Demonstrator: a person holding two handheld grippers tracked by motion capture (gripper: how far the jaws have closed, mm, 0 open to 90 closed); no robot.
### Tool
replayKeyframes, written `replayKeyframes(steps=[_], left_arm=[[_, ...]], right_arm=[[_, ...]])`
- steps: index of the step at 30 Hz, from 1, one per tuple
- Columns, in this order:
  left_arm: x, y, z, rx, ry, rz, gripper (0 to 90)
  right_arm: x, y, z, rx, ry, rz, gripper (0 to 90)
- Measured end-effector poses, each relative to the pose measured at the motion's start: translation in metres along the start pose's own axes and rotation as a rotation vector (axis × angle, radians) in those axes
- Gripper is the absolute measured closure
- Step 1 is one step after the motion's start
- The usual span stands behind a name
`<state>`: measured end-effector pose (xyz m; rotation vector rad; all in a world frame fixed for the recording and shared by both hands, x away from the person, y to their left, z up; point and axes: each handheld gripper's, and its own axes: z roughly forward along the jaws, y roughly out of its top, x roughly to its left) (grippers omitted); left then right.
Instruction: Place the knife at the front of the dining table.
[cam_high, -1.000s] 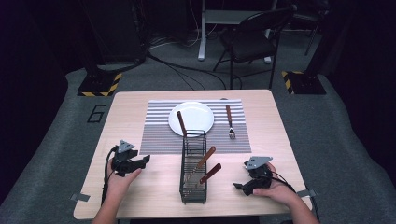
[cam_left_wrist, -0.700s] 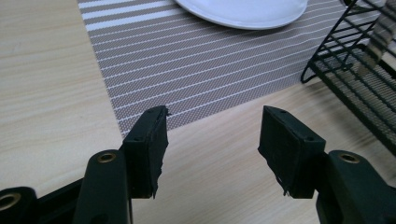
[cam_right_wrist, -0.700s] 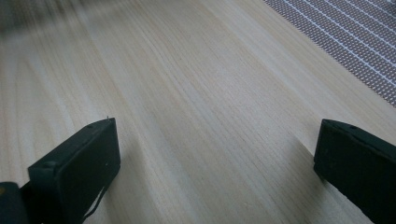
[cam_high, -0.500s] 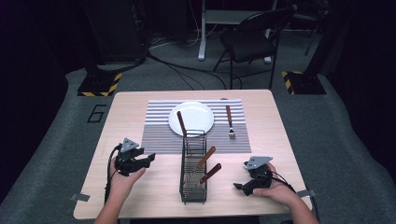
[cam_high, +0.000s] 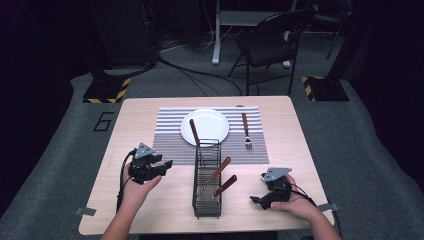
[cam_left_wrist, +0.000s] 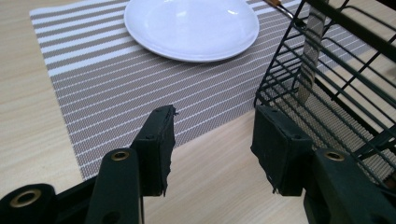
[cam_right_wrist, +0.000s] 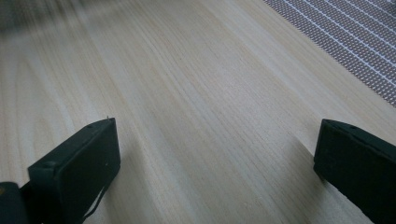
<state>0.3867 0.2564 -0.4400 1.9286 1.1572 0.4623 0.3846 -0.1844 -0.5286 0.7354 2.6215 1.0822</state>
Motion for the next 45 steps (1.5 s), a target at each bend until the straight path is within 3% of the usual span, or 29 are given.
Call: replayKeyframes(steps=[23,32,45], left_arm=[[-0.019,0.037,0.004,-0.024,-0.078,0.029,55.9],[-0.029,0.052,0.016,-0.026,-0.107,0.045,55.7],[-0.035,0.063,0.033,-0.043,-0.16,0.012,55.5]], right_arm=[[0.0,0.0,0.0,0.0,0.0,0.0,0.0],[0.0,0.0,0.0,0.0,0.0,0.0,0.0],[0.0,0.0,0.0,0.0,0.0,0.0,0.0]])
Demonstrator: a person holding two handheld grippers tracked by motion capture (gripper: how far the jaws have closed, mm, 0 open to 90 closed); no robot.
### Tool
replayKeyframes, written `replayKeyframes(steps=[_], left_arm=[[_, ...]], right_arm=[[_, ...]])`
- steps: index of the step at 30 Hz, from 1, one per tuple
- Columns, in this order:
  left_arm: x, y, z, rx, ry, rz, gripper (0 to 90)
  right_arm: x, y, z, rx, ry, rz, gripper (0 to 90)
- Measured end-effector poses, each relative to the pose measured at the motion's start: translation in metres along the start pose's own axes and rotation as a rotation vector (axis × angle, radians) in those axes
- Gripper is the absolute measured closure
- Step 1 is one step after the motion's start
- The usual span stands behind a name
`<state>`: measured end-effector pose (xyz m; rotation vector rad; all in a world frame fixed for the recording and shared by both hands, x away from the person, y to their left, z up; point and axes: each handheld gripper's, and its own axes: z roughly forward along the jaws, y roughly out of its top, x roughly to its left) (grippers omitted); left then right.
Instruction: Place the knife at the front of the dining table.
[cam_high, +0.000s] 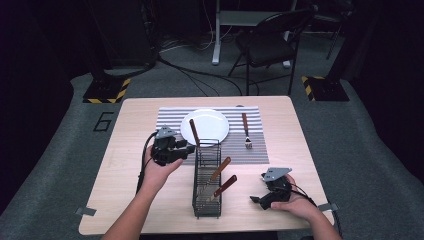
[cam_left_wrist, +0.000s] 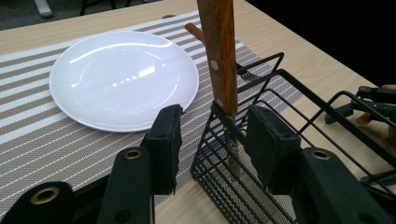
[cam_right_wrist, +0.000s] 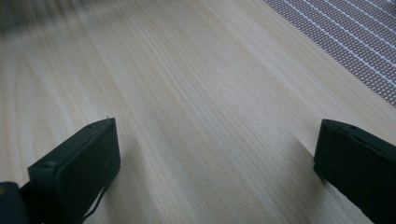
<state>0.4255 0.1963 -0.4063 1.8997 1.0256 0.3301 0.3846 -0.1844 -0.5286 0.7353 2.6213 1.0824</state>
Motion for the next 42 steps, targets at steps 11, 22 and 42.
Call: replayKeyframes(steps=[11,22,42], left_arm=[[-0.002,0.003,0.014,0.002,-0.018,-0.002,56.4],[-0.006,0.004,0.027,-0.007,-0.023,0.012,64.2],[-0.012,0.005,0.019,-0.033,0.005,0.061,74.4]], right_arm=[[0.0,0.0,0.0,0.0,0.0,0.0,0.0],[0.0,0.0,0.0,0.0,0.0,0.0,0.0],[0.0,0.0,0.0,0.0,0.0,0.0,0.0]])
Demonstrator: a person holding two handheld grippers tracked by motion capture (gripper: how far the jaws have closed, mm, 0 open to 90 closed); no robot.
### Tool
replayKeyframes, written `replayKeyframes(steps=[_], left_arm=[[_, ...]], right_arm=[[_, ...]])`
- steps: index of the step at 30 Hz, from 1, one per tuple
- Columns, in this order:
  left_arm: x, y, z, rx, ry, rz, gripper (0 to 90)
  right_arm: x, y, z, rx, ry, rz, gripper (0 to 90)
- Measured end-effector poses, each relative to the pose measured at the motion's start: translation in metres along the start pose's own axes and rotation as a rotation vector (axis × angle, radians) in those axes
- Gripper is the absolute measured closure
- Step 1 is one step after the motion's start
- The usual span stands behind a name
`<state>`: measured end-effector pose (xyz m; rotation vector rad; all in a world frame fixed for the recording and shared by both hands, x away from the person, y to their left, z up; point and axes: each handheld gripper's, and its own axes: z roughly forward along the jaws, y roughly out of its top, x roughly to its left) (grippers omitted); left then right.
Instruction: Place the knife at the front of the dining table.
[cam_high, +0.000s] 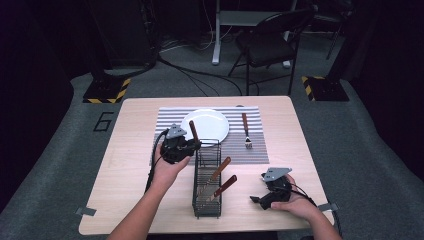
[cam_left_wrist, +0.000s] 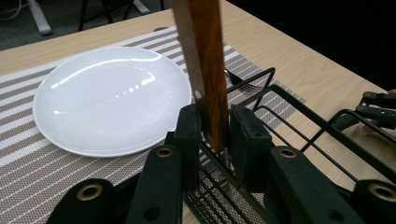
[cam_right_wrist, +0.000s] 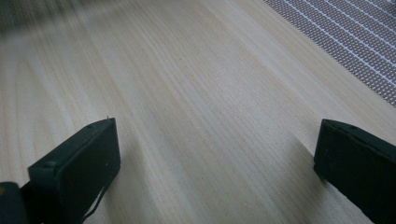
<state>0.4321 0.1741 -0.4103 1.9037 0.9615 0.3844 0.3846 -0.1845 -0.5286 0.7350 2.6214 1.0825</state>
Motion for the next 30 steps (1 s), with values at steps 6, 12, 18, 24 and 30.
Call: replayKeyframes(steps=[6,12,18,24,30], left_arm=[[-0.011,-0.001,-0.007,-0.02,-0.008,0.05,78.3],[-0.014,0.001,-0.007,-0.011,-0.008,0.058,79.5],[-0.012,0.006,-0.011,-0.003,-0.034,0.041,79.8],[-0.013,0.015,-0.018,-0.01,-0.038,0.042,79.9],[-0.016,0.025,-0.028,-0.015,-0.037,0.06,79.9]], right_arm=[[0.0,0.0,0.0,0.0,0.0,0.0,0.0],[0.0,0.0,0.0,0.0,0.0,0.0,0.0],[0.0,0.0,0.0,0.0,0.001,-0.001,0.0],[0.0,0.0,0.0,0.0,0.0,0.0,0.0],[0.0,0.0,0.0,0.0,0.0,0.0,0.0]])
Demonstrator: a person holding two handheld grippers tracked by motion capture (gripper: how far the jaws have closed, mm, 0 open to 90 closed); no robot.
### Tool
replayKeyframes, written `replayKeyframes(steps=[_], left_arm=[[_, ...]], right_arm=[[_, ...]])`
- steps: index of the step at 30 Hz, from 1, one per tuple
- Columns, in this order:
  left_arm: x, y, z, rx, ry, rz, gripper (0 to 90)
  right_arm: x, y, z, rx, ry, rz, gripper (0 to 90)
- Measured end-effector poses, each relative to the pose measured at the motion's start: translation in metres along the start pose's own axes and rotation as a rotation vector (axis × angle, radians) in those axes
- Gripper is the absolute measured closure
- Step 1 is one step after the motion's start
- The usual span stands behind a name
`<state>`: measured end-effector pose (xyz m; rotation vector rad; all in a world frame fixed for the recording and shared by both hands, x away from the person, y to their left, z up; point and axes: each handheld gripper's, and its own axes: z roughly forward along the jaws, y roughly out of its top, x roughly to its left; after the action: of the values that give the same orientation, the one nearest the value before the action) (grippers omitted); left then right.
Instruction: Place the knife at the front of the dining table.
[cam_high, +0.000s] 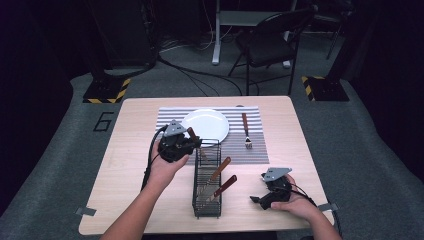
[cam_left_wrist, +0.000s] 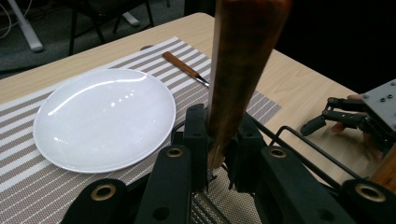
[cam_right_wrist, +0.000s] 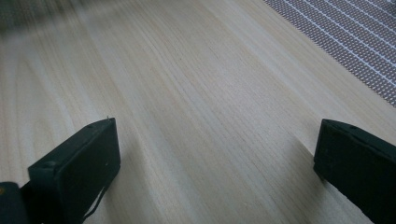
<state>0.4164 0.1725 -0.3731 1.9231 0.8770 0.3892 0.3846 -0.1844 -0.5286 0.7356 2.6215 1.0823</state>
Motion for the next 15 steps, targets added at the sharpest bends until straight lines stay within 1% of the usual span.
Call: replayKeyframes(steps=[2,3,4,6,7,8,9,10,11,12,13,15], left_arm=[[0.0,0.002,-0.001,-0.002,0.001,-0.001,79.9],[-0.001,0.005,-0.006,-0.007,-0.002,-0.004,79.9],[-0.001,0.005,-0.006,-0.007,-0.002,-0.004,79.9],[-0.002,0.009,-0.011,-0.012,-0.001,0.004,79.9],[-0.002,0.012,-0.015,-0.02,-0.005,0.0,79.9],[-0.002,0.012,-0.015,-0.02,-0.005,0.0,79.9],[-0.002,0.017,-0.021,-0.03,-0.003,-0.001,79.9],[-0.002,0.017,-0.021,-0.03,-0.003,-0.001,79.9],[-0.001,0.022,-0.028,-0.041,-0.007,-0.009,79.9],[-0.001,0.022,-0.028,-0.041,-0.007,-0.009,79.9],[0.0,0.027,-0.036,-0.053,-0.006,-0.009,79.9],[0.0,0.029,-0.039,-0.056,-0.009,-0.011,79.9]], right_arm=[[0.0,0.0,0.0,0.0,0.0,0.0,0.0],[0.0,0.0,0.0,0.0,0.0,0.0,0.0],[0.0,0.0,0.0,0.0,0.0,0.0,0.0],[0.0,0.0,0.0,0.0,0.0,0.0,0.0],[0.0,0.0,0.0,0.0,0.0,0.0,0.0],[0.0,0.0,0.0,0.0,0.0,0.0,0.0],[0.0,0.0,0.0,0.0,0.001,-0.001,0.0],[0.0,0.0,0.0,0.0,0.0,-0.001,0.0],[0.0,0.0,0.0,0.0,0.0,0.0,0.0],[0.0,0.0,0.0,0.0,0.0,0.0,0.0],[0.0,0.0,0.0,0.0,0.0,0.0,0.0],[0.0,0.0,0.0,0.0,0.0,0.0,0.0]])
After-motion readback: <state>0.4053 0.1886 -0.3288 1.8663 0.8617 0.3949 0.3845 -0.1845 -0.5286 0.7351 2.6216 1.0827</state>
